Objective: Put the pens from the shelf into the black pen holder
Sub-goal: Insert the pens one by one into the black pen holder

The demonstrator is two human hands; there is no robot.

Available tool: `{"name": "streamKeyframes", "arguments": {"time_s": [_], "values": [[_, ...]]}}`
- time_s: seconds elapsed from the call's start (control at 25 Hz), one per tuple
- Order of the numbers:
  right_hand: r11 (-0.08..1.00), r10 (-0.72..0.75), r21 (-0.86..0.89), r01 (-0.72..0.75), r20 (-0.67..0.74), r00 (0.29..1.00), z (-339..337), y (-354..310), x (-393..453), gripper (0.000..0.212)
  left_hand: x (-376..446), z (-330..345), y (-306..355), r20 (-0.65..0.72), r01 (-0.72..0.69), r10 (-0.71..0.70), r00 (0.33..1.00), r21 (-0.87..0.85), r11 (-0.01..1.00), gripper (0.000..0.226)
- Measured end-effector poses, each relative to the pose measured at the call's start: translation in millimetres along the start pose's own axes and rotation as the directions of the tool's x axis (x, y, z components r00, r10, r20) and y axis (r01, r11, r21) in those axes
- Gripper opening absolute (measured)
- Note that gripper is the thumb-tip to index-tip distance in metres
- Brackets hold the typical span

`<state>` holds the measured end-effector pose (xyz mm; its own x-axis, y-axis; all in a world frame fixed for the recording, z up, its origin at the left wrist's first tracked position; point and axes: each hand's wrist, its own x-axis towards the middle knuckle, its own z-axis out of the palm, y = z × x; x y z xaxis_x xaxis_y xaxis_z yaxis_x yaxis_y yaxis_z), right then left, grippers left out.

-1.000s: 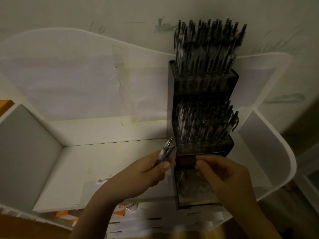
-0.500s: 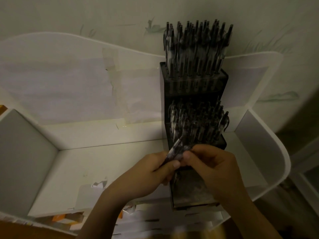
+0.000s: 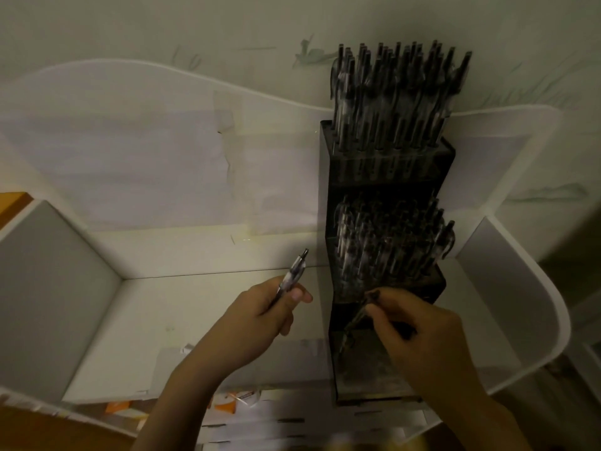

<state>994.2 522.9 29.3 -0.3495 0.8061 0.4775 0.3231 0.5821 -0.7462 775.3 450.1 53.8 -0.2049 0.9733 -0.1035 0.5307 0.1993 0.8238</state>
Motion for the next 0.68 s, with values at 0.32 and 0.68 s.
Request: {"name": "streamKeyframes", "arguments": {"time_s": [0.32,0.68], "values": [[0.999,-0.002,-0.047,0.004,0.053,0.999,7,7,-2,0.018,3,2,-4,0.031,0.027,-0.025,0.999,-0.078,0.997,0.025],[0.976,-0.045,-0.202,0.077,0.154,0.987,19,16,-6,0.010,2,2,-1,0.066,0.038,-0.036,0.997,-0.041,0.998,0.021]]}}
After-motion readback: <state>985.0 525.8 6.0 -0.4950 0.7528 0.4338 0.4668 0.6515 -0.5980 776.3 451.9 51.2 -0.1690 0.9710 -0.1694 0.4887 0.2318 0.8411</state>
